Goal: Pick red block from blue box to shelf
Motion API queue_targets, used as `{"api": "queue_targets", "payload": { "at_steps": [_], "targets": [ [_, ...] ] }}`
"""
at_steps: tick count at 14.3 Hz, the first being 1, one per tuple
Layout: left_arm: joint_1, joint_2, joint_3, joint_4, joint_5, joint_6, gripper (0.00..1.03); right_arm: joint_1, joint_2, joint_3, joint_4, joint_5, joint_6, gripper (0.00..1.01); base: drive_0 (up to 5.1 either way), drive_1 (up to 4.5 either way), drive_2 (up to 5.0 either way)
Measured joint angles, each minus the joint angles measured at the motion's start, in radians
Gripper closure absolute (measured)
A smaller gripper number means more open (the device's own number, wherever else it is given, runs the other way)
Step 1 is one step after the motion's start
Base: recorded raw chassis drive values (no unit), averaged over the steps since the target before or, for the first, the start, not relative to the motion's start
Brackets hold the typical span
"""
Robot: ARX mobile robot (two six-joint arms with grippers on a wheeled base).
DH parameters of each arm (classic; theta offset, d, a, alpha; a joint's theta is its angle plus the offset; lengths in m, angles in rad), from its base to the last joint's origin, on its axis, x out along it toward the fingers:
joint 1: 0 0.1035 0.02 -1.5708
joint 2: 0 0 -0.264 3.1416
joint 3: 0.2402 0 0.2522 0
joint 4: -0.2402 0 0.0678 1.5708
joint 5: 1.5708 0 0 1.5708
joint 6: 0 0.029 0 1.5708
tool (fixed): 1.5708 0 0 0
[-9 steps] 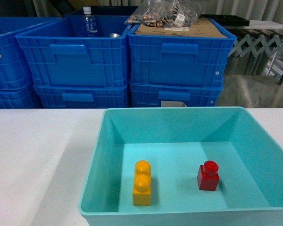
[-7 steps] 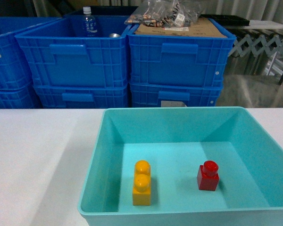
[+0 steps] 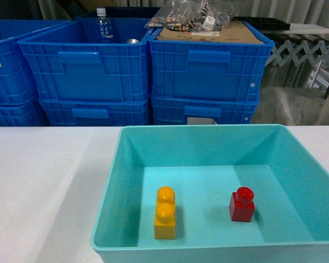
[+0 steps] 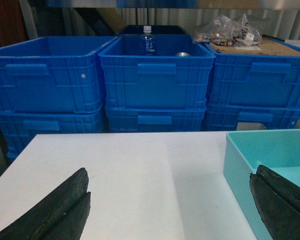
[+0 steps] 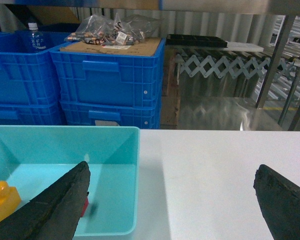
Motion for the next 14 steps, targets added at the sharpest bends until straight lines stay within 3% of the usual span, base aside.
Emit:
{"api": "queue_targets", "payload": {
  "at_steps": [14],
  "targets": [
    [0.000, 0.000, 0.000, 0.000, 0.000, 0.000, 0.05, 0.000, 0.000, 0.000, 0.000, 0.000, 0.000, 0.03, 0.0, 0.00, 0.0]
  ]
}}
